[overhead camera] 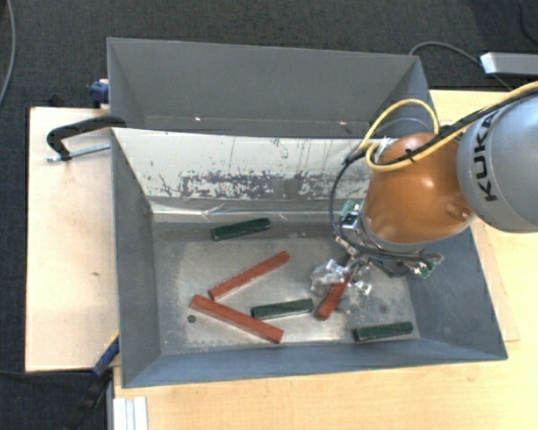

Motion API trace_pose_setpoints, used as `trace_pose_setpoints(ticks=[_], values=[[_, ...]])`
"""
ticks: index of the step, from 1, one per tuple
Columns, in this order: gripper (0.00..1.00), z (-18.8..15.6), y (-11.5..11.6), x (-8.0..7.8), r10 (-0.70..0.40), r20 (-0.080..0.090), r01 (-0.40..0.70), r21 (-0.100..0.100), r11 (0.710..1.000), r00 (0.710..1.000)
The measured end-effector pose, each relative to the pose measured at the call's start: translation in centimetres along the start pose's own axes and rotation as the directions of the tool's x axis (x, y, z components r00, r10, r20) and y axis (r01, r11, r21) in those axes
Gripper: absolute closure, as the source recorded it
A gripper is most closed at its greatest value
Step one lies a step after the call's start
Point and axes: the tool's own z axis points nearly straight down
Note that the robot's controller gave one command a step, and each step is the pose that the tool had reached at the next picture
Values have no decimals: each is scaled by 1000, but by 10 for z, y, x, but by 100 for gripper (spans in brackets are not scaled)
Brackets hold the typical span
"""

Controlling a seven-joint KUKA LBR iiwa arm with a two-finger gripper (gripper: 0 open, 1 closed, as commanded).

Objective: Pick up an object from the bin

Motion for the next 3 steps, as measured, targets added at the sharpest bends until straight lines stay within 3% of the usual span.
trace_pose_setpoints(ticks=[3], values=[[100,-58,0,-1,1,3,-1,3,1000,1000]])
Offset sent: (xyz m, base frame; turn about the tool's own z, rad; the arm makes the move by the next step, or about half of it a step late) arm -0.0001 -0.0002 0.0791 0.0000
